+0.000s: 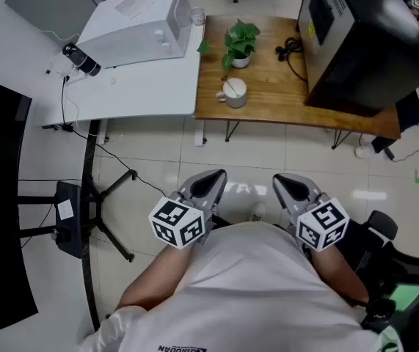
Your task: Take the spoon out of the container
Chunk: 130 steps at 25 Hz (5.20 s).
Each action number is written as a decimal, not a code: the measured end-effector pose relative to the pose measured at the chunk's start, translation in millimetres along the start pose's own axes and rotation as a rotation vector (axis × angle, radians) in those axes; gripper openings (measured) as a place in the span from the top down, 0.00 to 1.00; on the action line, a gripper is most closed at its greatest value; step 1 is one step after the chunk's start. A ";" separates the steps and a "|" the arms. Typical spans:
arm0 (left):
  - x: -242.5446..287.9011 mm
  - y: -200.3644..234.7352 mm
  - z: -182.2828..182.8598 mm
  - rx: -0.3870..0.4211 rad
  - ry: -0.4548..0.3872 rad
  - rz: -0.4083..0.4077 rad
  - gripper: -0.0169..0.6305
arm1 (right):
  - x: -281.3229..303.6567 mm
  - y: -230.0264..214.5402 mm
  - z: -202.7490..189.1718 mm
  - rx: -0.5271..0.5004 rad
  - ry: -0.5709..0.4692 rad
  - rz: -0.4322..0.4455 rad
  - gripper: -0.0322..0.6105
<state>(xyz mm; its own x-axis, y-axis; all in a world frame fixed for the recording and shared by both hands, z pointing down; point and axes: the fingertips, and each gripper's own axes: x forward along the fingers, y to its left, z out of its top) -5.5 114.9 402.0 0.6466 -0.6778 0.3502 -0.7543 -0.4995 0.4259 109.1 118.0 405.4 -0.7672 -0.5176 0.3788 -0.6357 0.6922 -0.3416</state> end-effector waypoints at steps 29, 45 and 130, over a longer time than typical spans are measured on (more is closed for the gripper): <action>74.6 110.6 77.7 0.088 0.053 -0.098 0.97 | 105.4 -62.8 60.0 0.014 0.002 -0.125 0.94; 104.3 198.9 136.9 0.156 0.073 -0.174 0.97 | 197.1 -75.4 121.8 -0.021 -0.031 -0.192 0.94; 205.9 206.2 161.5 0.194 0.092 -0.115 0.89 | 178.7 -161.5 107.9 0.062 0.042 -0.189 0.94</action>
<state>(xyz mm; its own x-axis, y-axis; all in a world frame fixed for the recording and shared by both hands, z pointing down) -46.3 -214.9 427.3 0.7305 -0.5627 0.3870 -0.6770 -0.6712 0.3020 65.5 -140.5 435.4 -0.6301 -0.6135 0.4761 -0.7733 0.5515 -0.3127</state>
